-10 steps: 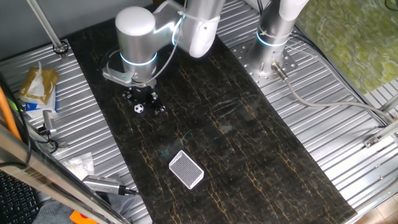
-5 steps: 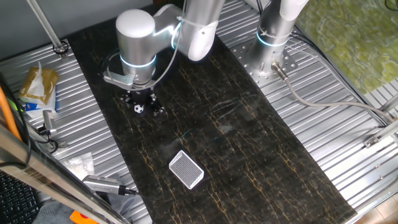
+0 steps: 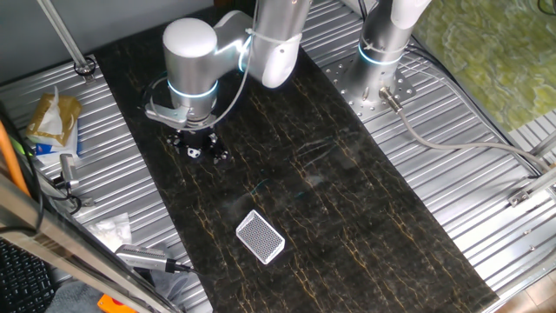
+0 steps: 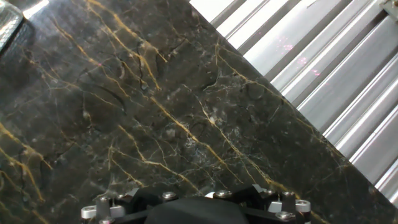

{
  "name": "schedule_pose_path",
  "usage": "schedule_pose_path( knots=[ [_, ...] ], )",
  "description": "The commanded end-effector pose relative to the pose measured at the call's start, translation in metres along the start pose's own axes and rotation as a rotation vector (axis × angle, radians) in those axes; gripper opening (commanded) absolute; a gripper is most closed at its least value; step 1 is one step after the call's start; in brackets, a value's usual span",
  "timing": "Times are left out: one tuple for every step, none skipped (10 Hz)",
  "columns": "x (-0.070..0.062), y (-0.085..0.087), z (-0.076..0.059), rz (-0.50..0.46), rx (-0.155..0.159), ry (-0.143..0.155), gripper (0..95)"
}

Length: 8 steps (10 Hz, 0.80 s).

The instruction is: Push the soccer ball into the goal

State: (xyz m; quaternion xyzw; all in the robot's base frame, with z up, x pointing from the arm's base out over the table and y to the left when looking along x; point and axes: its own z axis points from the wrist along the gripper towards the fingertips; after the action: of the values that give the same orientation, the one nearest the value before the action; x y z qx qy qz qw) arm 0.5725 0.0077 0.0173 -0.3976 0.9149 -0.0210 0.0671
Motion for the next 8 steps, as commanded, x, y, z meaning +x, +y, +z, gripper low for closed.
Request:
schedule_pose_path(
  knots=[
    [-0.0002, 0.0009, -0.0011, 0.013, -0.012, -0.004, 95.0],
    [-0.0002, 0.001, -0.0011, 0.014, -0.015, -0.003, 95.0],
    [-0.0002, 0.001, -0.0012, 0.014, -0.016, -0.001, 95.0],
    [-0.0001, 0.001, -0.0012, 0.017, -0.016, -0.001, 95.0],
    [0.0, 0.001, -0.0012, 0.018, -0.018, -0.001, 95.0],
    [0.0001, 0.0011, -0.0013, 0.022, -0.02, -0.002, 95.0],
    [0.0003, 0.0012, -0.0014, 0.025, -0.021, -0.004, 95.0],
    [0.0012, 0.0014, -0.0013, 0.031, -0.027, -0.007, 95.0]
  ],
)
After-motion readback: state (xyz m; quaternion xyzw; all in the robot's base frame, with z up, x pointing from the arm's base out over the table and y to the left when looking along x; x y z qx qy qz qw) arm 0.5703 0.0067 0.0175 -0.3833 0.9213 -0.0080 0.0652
